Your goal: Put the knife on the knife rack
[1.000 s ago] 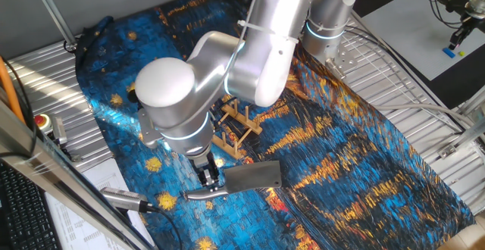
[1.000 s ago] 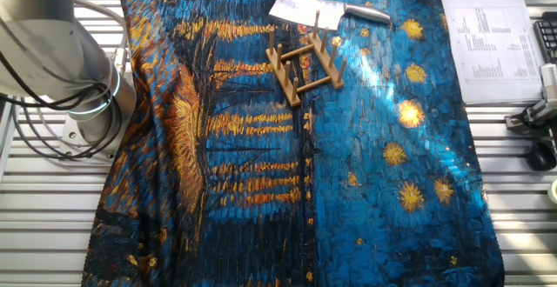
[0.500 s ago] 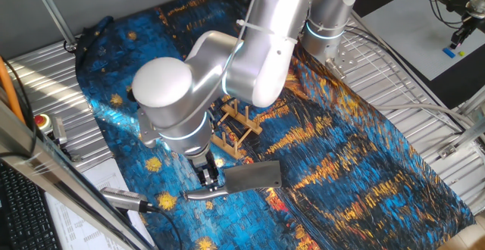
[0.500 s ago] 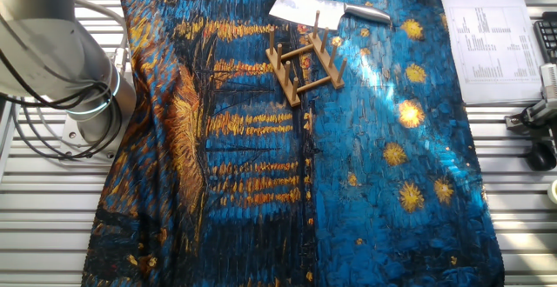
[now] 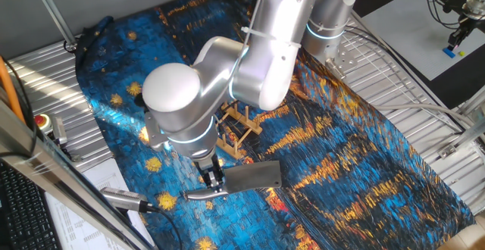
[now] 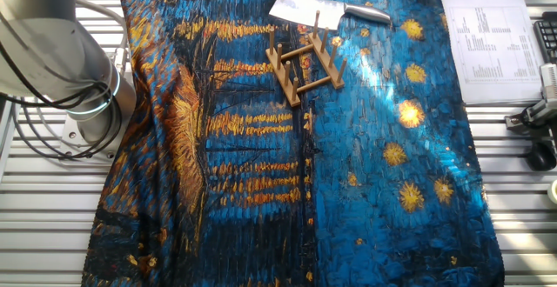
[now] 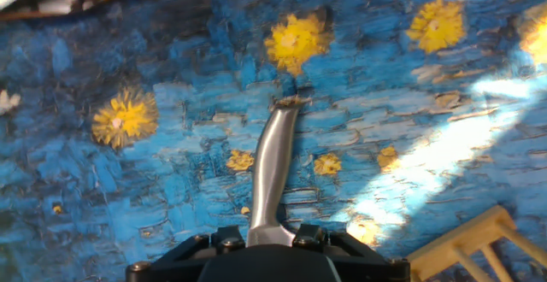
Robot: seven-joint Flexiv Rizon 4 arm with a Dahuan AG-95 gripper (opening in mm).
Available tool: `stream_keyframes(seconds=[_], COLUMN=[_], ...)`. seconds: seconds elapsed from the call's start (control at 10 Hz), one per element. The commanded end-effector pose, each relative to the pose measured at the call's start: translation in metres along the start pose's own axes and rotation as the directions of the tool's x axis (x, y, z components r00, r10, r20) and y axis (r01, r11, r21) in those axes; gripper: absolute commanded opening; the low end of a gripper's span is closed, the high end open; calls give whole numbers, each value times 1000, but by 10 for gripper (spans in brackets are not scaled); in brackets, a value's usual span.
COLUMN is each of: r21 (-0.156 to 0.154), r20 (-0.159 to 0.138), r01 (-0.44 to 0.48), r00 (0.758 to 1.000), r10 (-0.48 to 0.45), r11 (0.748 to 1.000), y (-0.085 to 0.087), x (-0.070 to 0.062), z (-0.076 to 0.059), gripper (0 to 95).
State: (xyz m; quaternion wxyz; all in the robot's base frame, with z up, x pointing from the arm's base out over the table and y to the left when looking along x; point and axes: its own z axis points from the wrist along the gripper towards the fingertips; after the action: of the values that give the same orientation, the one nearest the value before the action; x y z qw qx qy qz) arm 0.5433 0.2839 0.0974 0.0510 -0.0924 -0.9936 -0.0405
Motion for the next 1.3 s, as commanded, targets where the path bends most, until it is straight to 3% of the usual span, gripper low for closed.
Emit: stream_keyframes(seconds=[0.1, 0.4, 0.7, 1.0, 1.2, 1.3], r21=[-2, 0, 5, 56, 39, 0], r20=[8, 27, 36, 26, 14, 13], r01=[-61, -68, -43, 122, 51, 1], r00=[998, 997, 998, 992, 999, 1000], r10=[61, 68, 43, -123, -52, -1], r11=[998, 998, 999, 991, 998, 1000], y=[2, 2, 1, 1, 1, 1], x=[-1, 0, 0, 0, 0, 0], z=[12, 27, 32, 32, 32, 32], gripper=[380, 380, 380, 380, 380, 380])
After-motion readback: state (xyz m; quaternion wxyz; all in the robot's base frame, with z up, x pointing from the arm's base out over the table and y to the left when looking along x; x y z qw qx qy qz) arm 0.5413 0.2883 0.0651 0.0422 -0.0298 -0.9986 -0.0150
